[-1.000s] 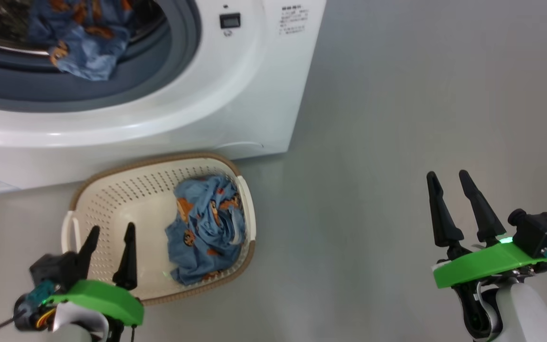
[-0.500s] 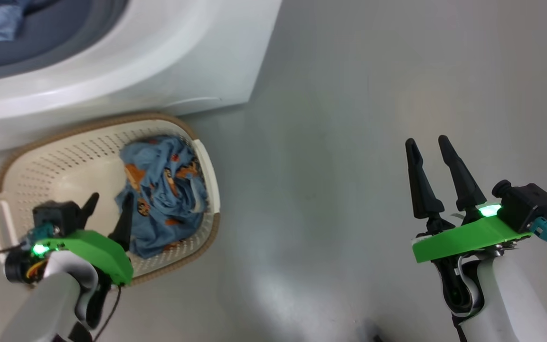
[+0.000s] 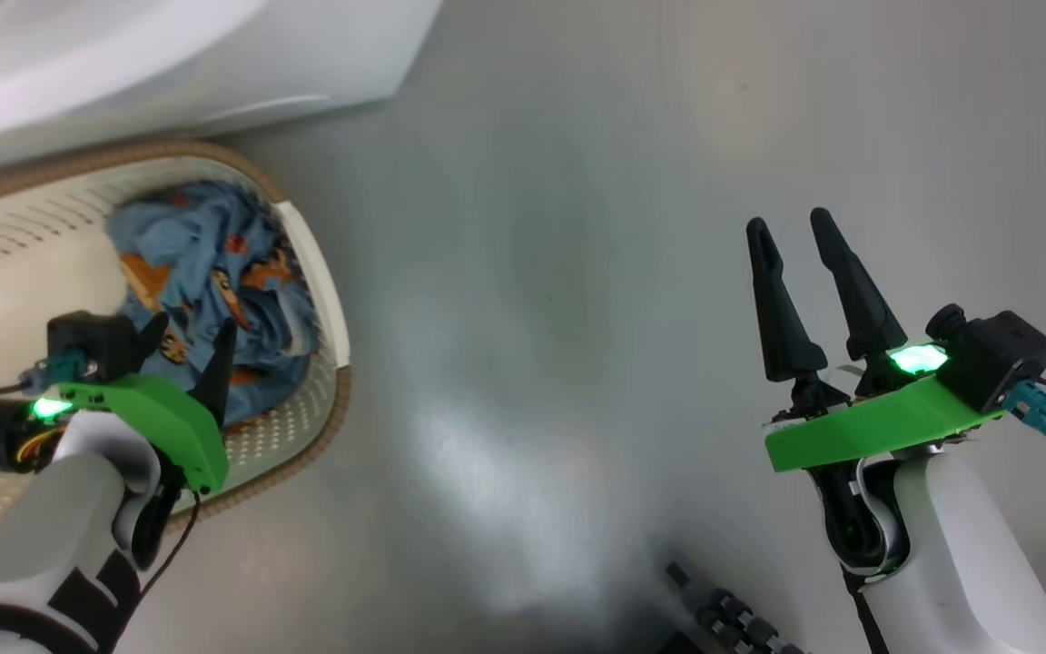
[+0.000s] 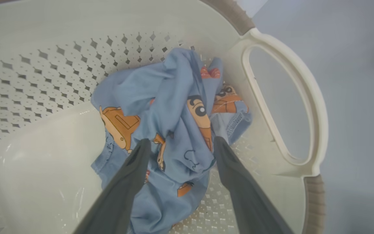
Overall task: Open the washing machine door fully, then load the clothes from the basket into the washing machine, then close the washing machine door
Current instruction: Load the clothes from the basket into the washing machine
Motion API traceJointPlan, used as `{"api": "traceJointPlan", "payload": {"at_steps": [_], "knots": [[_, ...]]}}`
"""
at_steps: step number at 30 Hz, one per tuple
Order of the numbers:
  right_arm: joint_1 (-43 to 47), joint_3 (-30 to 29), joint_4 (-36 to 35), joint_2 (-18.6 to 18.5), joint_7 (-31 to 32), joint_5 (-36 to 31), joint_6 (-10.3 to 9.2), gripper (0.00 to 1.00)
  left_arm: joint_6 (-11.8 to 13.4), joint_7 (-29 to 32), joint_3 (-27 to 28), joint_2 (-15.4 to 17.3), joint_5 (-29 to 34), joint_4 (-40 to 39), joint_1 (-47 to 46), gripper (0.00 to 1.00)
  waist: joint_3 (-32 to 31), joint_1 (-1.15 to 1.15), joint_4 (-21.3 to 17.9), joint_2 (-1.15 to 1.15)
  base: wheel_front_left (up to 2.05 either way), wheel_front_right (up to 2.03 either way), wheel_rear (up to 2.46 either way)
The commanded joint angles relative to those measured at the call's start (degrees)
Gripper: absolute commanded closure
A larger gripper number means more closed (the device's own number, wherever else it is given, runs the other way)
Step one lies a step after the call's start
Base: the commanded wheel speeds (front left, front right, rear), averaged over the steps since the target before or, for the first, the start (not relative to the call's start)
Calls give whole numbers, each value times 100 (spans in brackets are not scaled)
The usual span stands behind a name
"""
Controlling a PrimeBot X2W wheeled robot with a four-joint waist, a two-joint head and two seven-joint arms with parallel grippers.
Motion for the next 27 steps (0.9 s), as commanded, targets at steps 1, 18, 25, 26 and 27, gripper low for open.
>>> {"api": "traceJointPlan", "payload": {"at_steps": [1,18,25,26,27], "knots": [[37,124,-152,16,-27,80,9,0,-9,-37,-113,220,-189,-2,-117,0,247,0,-161,0,0,0,0],[123,210,-416,17,-27,126,9,0,-9,-37,-1282,367,-1099,425,-972,0,453,0,-341,0,0,0,0],[219,188,-494,17,-27,81,9,0,-9,-37,-1424,327,-1291,585,-1079,100,390,0,-353,0,0,0,0],[230,177,-504,17,-27,73,9,0,-9,-37,-1414,325,-1330,586,-1098,100,378,0,-347,0,0,0,0],[239,167,-510,17,-27,66,9,0,-9,-37,-1396,325,-1365,581,-1110,100,365,0,-340,0,0,0,0]]}}
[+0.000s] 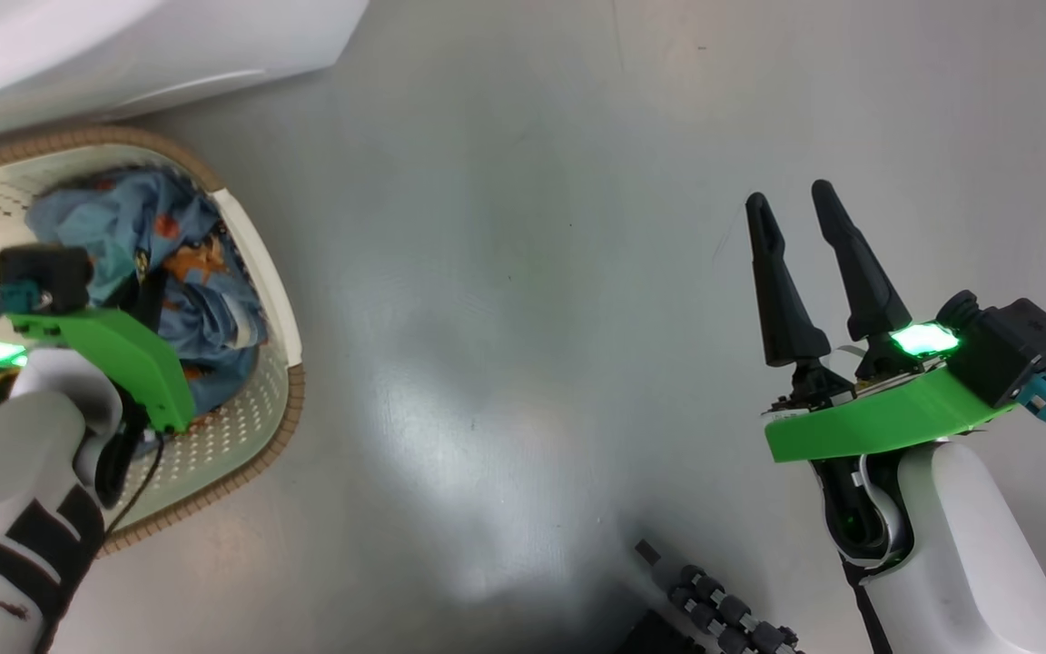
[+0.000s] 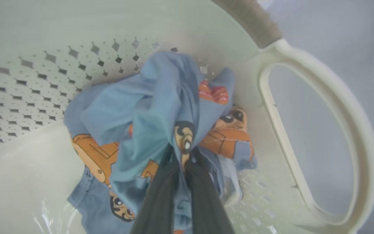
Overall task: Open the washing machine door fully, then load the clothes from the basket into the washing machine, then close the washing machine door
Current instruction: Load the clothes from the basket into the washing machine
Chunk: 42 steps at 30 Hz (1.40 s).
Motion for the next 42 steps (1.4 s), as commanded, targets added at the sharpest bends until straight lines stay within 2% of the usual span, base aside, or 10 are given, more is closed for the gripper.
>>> {"api": "traceJointPlan", "payload": {"at_steps": [1,5,8,13,18,28,42], "knots": [[287,73,-135,0,-27,13,9,0,-9,-37,125,121,-41,-35,-72,100,-30,0,22,0,0,0,0],[319,26,-128,0,-27,-25,9,0,-9,-37,237,95,-66,-102,-29,100,-154,0,114,0,0,0,0],[299,11,-108,0,-27,-46,9,0,-9,-37,519,75,-42,-176,40,100,-274,0,209,0,0,0,0],[286,0,-9,0,-27,-108,9,0,-9,-37,1104,37,226,-403,431,100,-667,0,392,0,0,0,0],[338,-13,125,0,-27,-220,9,0,-9,-37,1941,-10,504,-782,1009,100,-1182,0,577,0,0,0,0],[708,-91,417,-153,-27,-300,9,0,-9,-37,3563,-357,1467,-1715,2304,100,-2256,0,999,0,0,0,0],[1242,-329,645,-530,-27,-227,9,0,-9,-37,4836,-697,2459,-2903,3270,100,-3198,0,1491,0,0,0,0]]}}
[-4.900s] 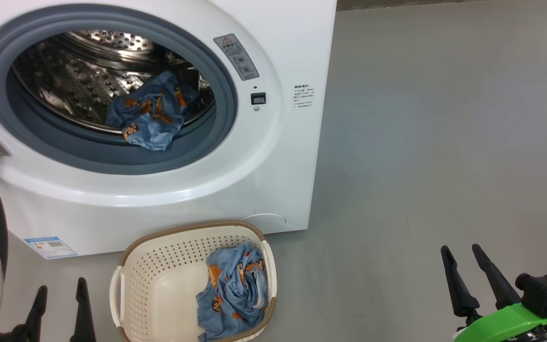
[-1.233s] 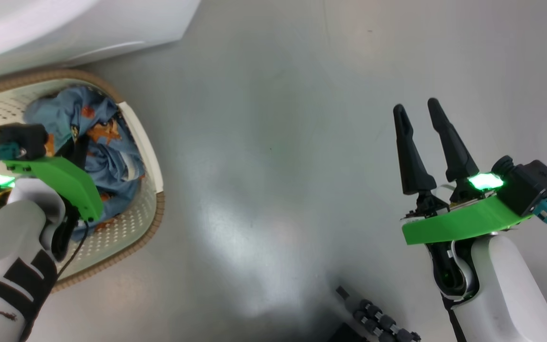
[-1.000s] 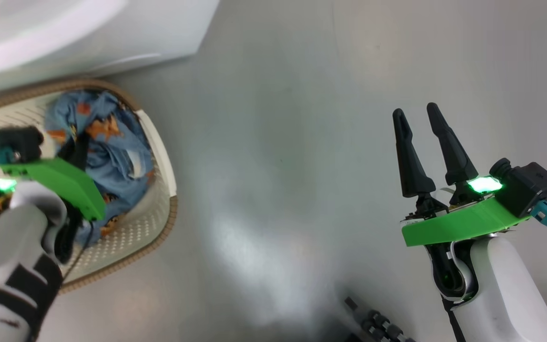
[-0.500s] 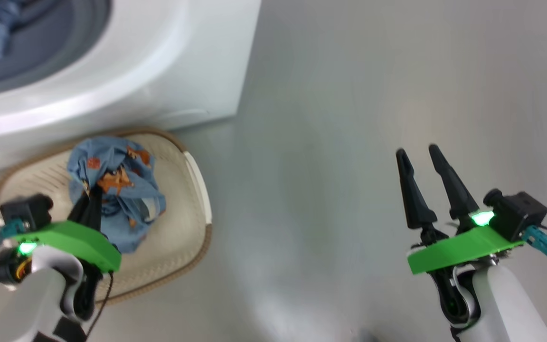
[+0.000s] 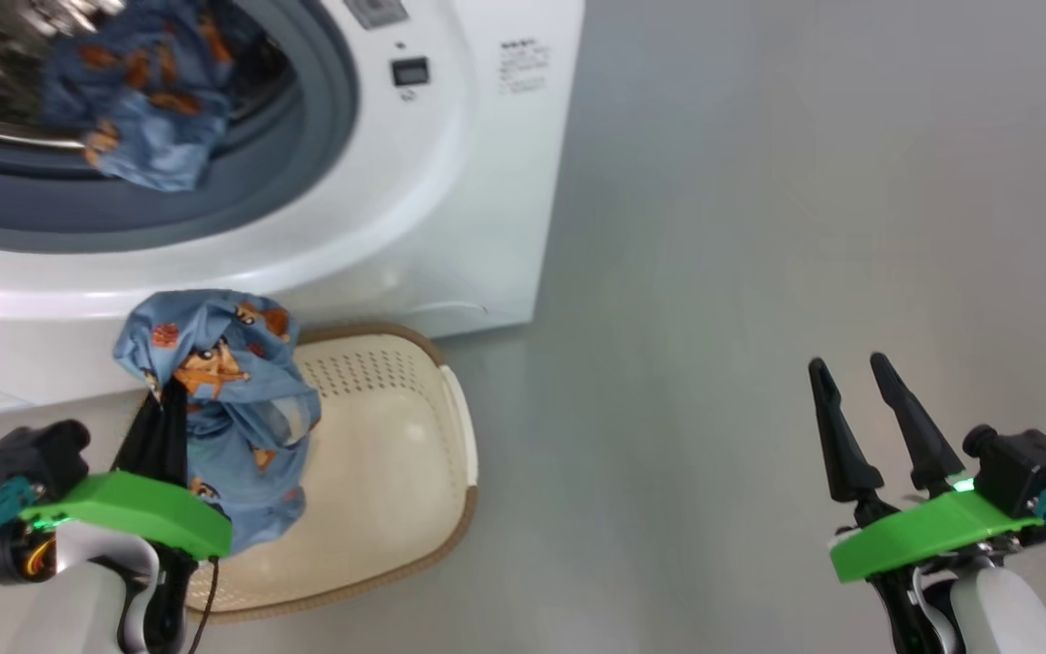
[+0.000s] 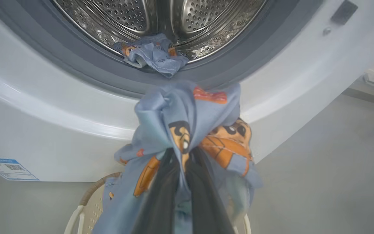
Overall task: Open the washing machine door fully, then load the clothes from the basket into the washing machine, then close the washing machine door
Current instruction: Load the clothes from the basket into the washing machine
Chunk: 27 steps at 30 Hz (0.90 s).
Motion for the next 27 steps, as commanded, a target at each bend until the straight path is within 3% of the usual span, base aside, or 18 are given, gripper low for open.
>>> {"api": "traceJointPlan", "payload": {"at_steps": [1,16,27], "knots": [[107,99,-98,-61,-28,-15,9,0,-9,-37,230,148,69,-165,63,100,-311,0,277,0,0,0,0],[587,-74,-55,-299,-28,1,9,0,-9,-37,1059,-170,962,-1675,1131,100,-885,0,688,0,0,0,0],[753,-157,-55,-387,-28,17,9,0,-9,-37,1467,-440,1121,-2538,1846,100,-1013,0,818,0,0,0,0]]}}
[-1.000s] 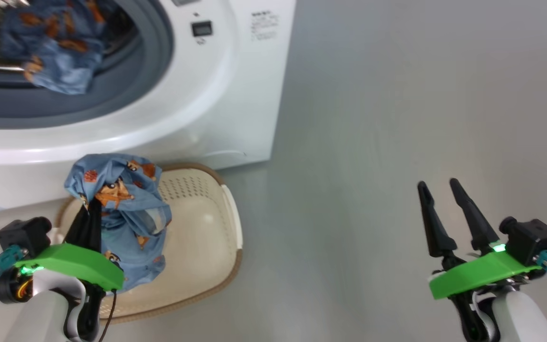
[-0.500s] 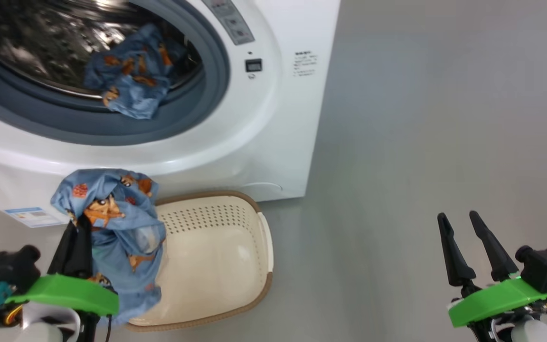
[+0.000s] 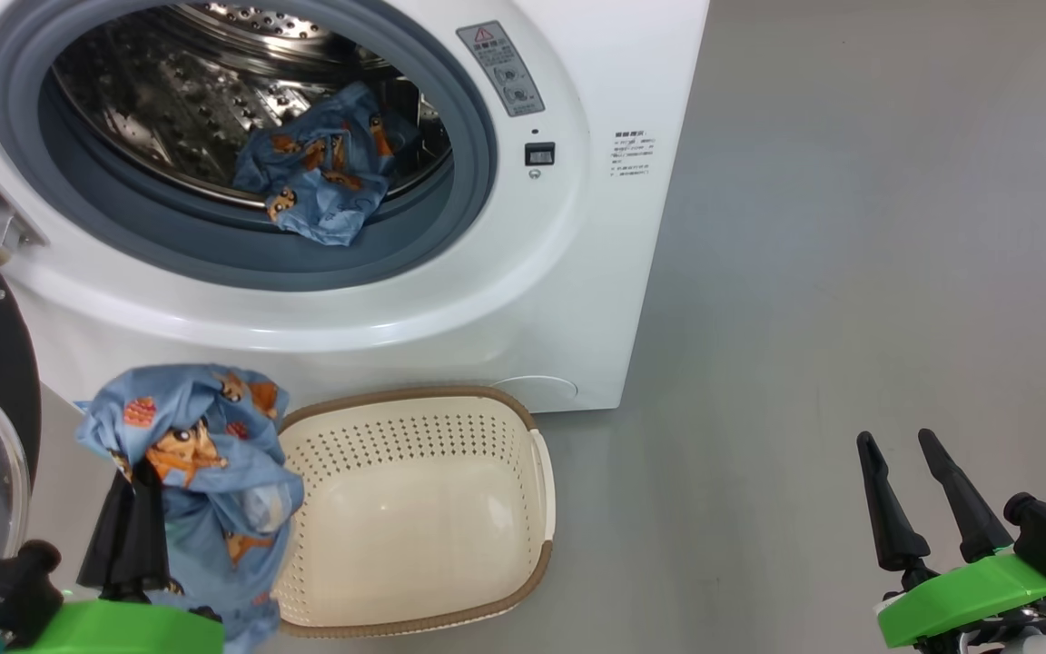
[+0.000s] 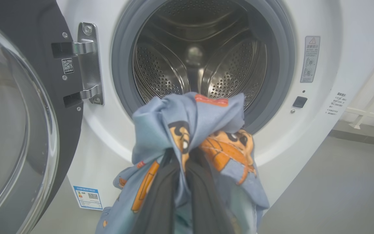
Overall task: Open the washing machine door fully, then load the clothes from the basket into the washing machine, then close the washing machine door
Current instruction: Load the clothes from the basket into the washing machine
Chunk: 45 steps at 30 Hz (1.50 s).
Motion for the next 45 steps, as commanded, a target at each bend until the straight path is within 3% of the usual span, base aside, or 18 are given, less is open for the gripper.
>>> {"api": "traceJointPlan", "payload": {"at_steps": [1,15,27,36,45], "knots": [[61,97,-129,-89,-28,2,9,0,-9,-37,240,79,55,-224,-17,100,-5,0,15,0,0,0,0],[-37,126,-209,-12,-28,-24,9,0,-9,-37,346,-20,-84,-137,-233,100,310,0,-103,0,0,0,0],[-532,380,-204,162,-28,-81,9,0,-9,-37,221,182,-254,367,-1914,100,1189,0,-355,0,0,0,0],[-889,531,-209,362,-28,-90,9,0,-9,-37,243,481,-2,1372,-3638,100,1665,0,-754,0,0,0,0],[-990,703,-230,596,-28,-55,9,0,-9,-37,472,751,-262,3282,-4946,100,1924,0,-1219,0,0,0,0]]}}
